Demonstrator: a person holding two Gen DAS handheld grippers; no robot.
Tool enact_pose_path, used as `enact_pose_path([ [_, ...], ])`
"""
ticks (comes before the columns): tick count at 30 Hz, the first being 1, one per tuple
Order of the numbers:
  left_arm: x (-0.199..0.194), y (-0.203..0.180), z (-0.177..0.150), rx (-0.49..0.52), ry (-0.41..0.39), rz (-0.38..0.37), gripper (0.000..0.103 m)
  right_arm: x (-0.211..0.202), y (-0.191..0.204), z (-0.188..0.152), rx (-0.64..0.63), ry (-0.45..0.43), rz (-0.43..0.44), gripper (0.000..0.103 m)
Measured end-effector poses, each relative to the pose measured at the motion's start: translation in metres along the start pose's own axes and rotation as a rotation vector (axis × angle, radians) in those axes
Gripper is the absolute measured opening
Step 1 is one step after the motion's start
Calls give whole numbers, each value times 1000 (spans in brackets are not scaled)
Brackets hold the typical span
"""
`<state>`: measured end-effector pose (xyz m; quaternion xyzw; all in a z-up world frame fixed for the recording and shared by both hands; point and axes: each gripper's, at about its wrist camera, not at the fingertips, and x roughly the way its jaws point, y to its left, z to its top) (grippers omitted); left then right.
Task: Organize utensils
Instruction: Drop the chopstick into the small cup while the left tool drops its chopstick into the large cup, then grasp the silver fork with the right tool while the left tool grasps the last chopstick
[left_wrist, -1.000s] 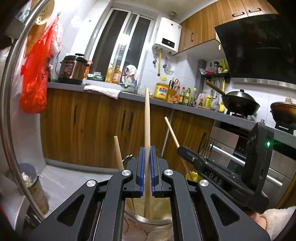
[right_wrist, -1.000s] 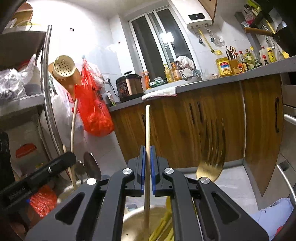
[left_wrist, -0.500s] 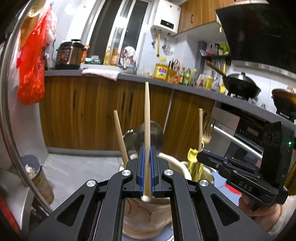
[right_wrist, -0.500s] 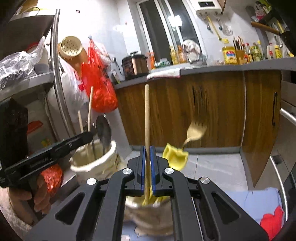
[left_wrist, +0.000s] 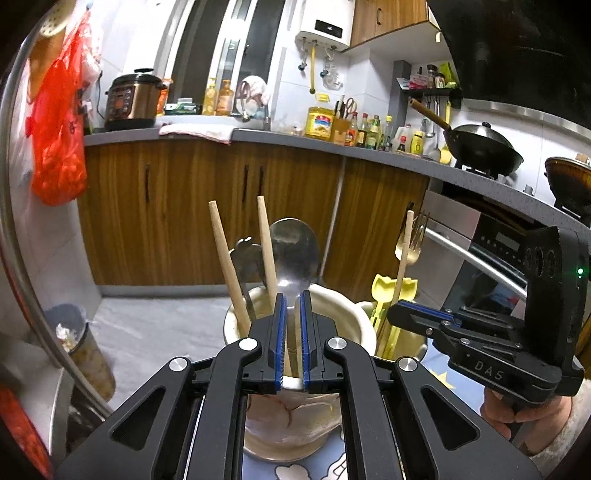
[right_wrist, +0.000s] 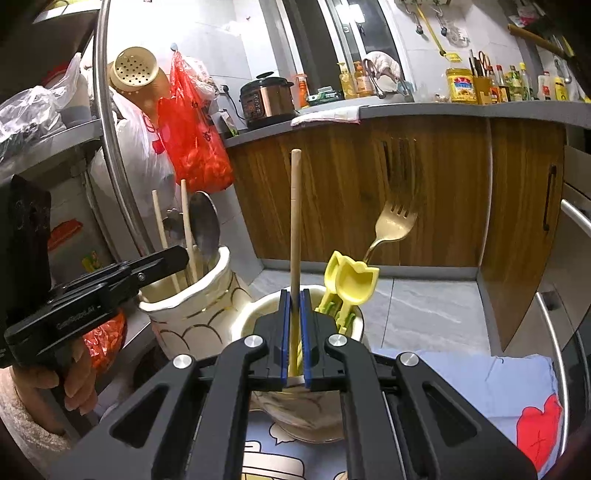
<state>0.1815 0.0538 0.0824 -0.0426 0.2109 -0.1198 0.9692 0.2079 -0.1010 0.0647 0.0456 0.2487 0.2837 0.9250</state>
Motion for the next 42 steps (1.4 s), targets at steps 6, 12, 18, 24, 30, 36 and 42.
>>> enact_pose_path([
  [6,-2,-3,1,2,6,-3,22,-1,0,2,4,5,-9,19],
  [12,-29,-12,7,-2,-15,-6,53,-26,1,8,28,5,-18,41],
  [18,-61,-20,5,-25,17,18,75,-71,2,0,33,42,-84,66],
  [24,-80,-32,-12,-65,96,52,92,-102,-5,-28,88,115,-168,76],
  [30,-80,-44,-43,-131,163,47,95,-104,-20,-62,186,187,-208,76],
  [36,-58,-50,-77,-84,213,114,95,-80,-22,-95,201,298,-211,64],
  [42,-34,-58,-101,-18,309,104,95,-61,-9,-115,166,389,-200,34],
])
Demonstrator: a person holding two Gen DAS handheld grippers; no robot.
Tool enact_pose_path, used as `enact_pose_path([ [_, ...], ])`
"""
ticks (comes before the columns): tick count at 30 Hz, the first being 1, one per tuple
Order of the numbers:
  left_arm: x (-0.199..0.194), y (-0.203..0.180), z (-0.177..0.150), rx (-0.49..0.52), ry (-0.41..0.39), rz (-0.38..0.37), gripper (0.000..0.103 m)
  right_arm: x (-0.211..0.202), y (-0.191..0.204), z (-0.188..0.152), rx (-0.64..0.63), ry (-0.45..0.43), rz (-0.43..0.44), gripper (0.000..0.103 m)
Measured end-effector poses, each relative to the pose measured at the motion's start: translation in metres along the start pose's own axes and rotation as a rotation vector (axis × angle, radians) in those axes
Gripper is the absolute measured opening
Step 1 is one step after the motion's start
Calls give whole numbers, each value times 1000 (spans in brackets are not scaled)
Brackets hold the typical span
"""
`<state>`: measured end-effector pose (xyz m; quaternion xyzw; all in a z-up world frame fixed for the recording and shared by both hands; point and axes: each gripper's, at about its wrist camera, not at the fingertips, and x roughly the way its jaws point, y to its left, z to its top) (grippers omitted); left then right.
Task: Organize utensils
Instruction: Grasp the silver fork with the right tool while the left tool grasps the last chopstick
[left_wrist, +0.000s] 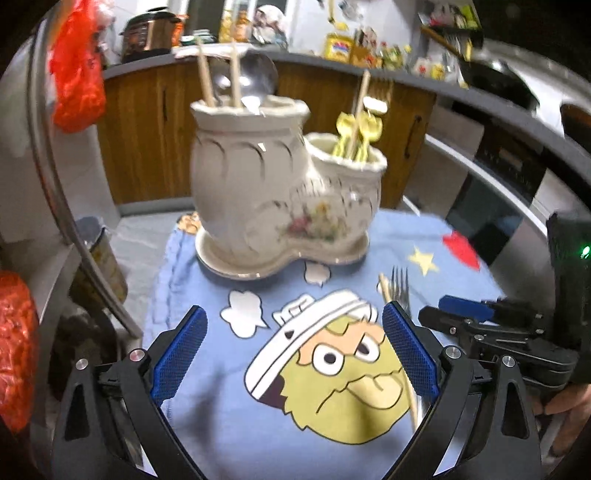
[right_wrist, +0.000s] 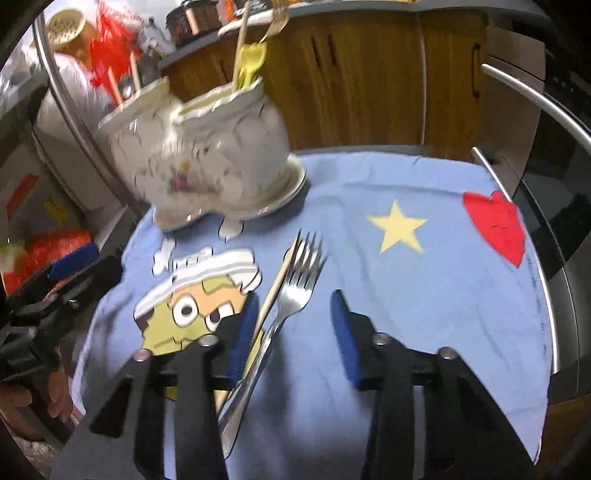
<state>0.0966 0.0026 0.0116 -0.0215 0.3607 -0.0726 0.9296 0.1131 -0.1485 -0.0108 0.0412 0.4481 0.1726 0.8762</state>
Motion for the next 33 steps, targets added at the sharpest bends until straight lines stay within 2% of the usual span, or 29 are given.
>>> enact_pose_path([
  [3,3,-5,-2,46,0,14,95,6,9,-4,-37,21,-12,26],
  [8,7,1,-2,2,28,-23,95,17,17,-9,-79,55,-39,19],
  [18,9,3,-2,-19,38,-32,95,26,31,-11,-149,52,-112,19],
  [22,9,1,-4,-2,44,-32,95,21,18,-10,-87,72,-70,15],
  [26,8,-2,-6,18,43,-34,94,19,14,-11,-127,75,-82,13],
  [33,13,-9,-6,24,57,-48,94,17,11,-14,-99,71,-62,11],
])
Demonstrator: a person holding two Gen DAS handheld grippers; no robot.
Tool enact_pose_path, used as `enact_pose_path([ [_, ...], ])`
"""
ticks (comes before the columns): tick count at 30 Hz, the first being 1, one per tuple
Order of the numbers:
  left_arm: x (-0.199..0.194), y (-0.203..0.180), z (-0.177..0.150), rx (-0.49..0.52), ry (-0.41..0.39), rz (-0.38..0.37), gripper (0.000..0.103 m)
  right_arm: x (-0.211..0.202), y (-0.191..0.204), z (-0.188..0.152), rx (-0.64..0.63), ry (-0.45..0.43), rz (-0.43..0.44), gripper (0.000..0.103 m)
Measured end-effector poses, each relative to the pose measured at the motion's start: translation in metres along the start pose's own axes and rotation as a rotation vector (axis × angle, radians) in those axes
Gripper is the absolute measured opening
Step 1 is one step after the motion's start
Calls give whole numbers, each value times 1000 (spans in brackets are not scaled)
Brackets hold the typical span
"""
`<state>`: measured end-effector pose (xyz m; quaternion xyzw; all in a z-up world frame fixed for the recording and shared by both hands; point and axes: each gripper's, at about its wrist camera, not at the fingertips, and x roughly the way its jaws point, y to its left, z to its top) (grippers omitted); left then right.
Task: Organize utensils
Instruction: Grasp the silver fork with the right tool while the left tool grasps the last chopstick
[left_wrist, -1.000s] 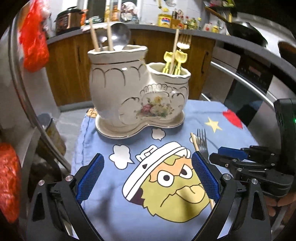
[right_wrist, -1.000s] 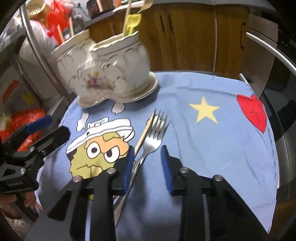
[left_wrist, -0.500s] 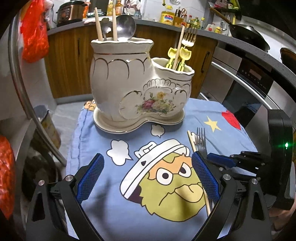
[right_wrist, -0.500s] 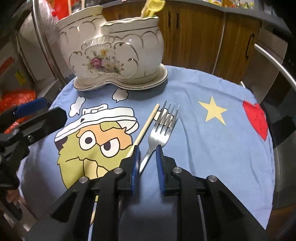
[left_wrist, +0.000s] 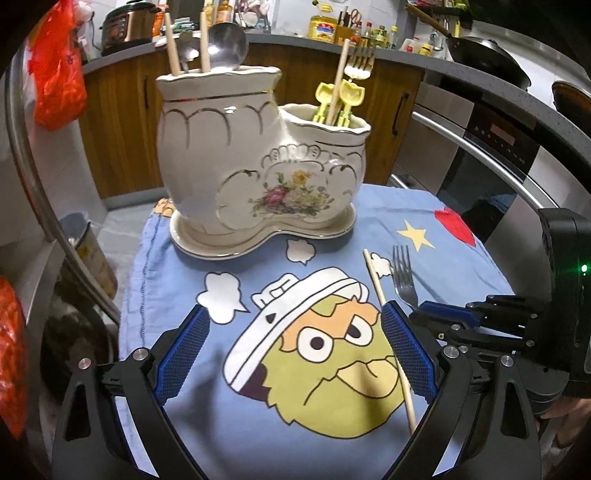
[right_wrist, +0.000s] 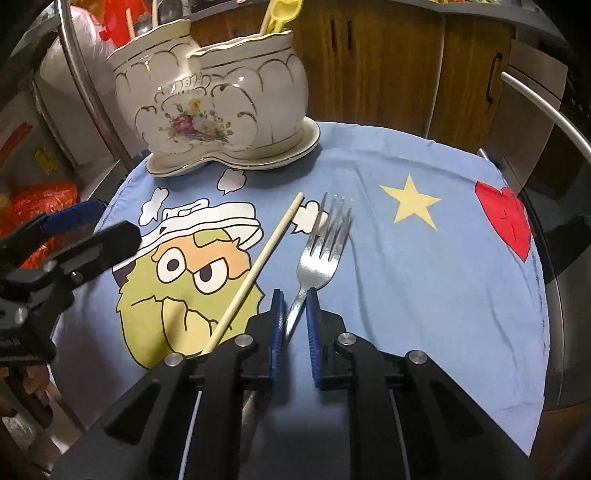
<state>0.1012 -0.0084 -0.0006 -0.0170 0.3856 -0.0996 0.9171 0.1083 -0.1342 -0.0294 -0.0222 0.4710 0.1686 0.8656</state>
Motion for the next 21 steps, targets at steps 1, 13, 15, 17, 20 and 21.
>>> enact_pose_path([
  [1,1,-3,0,8,1,0,94,0,-1,-1,-1,-5,1,10],
  [13,10,-18,-3,46,30,-9,93,-9,-11,-7,-30,-3,-24,8],
  [15,12,-20,-4,49,38,-12,93,-10,-11,-8,-41,-2,-22,10],
  [17,14,-22,-4,54,43,-15,93,-9,-13,-7,-36,-3,-14,10],
  [20,16,-26,-5,63,51,-22,93,-9,-10,-8,-63,-8,-24,7],
  [21,17,-27,-5,65,56,-27,93,-9,-10,-8,-67,-11,-22,6],
])
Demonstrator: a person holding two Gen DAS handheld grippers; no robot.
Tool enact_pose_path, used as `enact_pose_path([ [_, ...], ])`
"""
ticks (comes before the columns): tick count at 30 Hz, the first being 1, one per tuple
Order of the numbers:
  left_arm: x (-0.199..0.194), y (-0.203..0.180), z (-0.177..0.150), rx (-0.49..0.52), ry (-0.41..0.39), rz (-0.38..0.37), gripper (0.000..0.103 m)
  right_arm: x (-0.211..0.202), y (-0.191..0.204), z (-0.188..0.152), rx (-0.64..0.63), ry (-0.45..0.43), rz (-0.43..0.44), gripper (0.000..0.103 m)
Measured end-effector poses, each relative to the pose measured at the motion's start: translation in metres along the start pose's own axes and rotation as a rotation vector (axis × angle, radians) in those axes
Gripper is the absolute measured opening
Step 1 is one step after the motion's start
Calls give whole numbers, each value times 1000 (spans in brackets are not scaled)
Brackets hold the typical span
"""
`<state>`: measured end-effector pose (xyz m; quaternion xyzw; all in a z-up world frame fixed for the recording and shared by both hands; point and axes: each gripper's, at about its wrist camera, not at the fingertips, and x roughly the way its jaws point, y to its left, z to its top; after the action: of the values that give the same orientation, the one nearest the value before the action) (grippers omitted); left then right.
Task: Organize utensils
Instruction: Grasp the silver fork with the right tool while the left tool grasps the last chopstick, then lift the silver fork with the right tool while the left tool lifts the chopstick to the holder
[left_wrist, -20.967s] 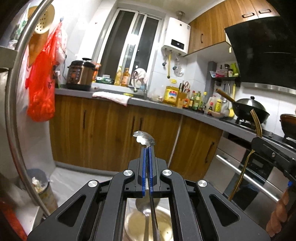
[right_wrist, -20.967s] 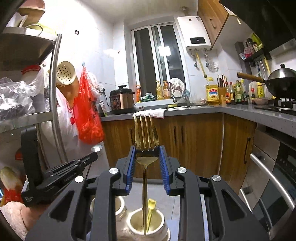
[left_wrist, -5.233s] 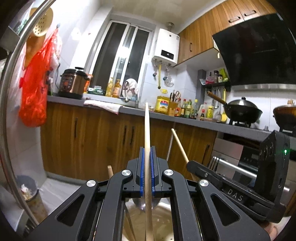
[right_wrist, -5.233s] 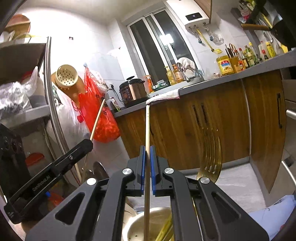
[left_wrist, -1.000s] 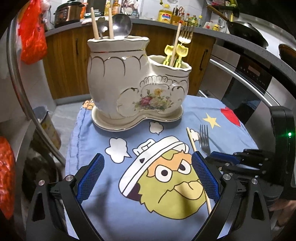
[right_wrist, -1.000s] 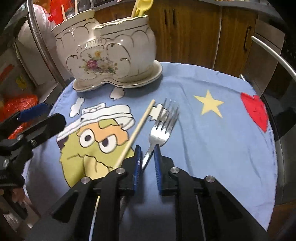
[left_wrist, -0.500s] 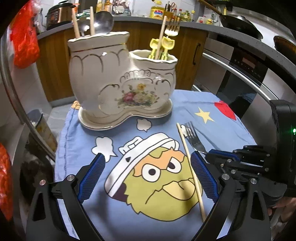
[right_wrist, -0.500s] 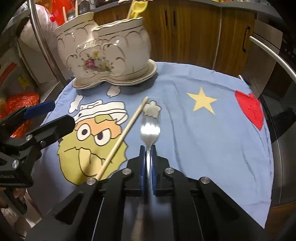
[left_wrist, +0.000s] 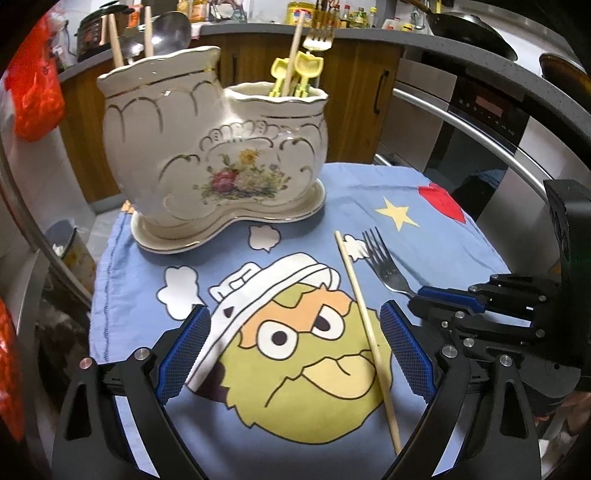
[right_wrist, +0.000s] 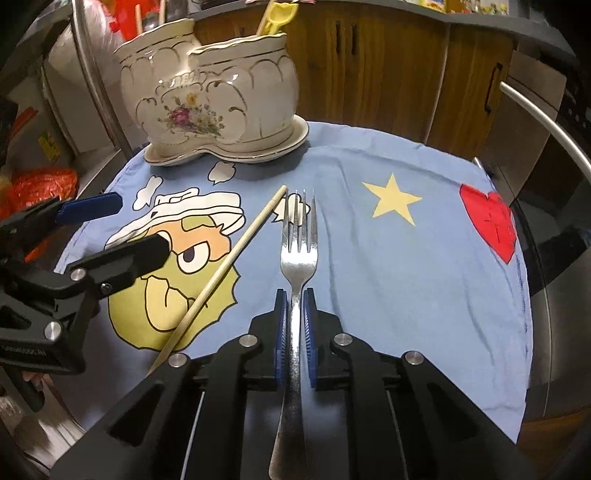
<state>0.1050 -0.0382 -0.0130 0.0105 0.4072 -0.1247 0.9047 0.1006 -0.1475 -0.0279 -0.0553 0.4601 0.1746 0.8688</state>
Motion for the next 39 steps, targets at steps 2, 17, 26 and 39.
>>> enact_pose_path([
  [2,2,-3,0,4,8,-13,90,-1,-5,1,26,-1,19,5],
  [17,33,-51,-3,140,95,-62,25,-27,-42,3,169,-94,59,5],
  [26,47,-61,7,175,58,35,7,-33,-49,5,219,-123,85,5],
  [39,9,-27,6,55,-17,-94,5,-33,-49,12,252,-165,100,5],
])
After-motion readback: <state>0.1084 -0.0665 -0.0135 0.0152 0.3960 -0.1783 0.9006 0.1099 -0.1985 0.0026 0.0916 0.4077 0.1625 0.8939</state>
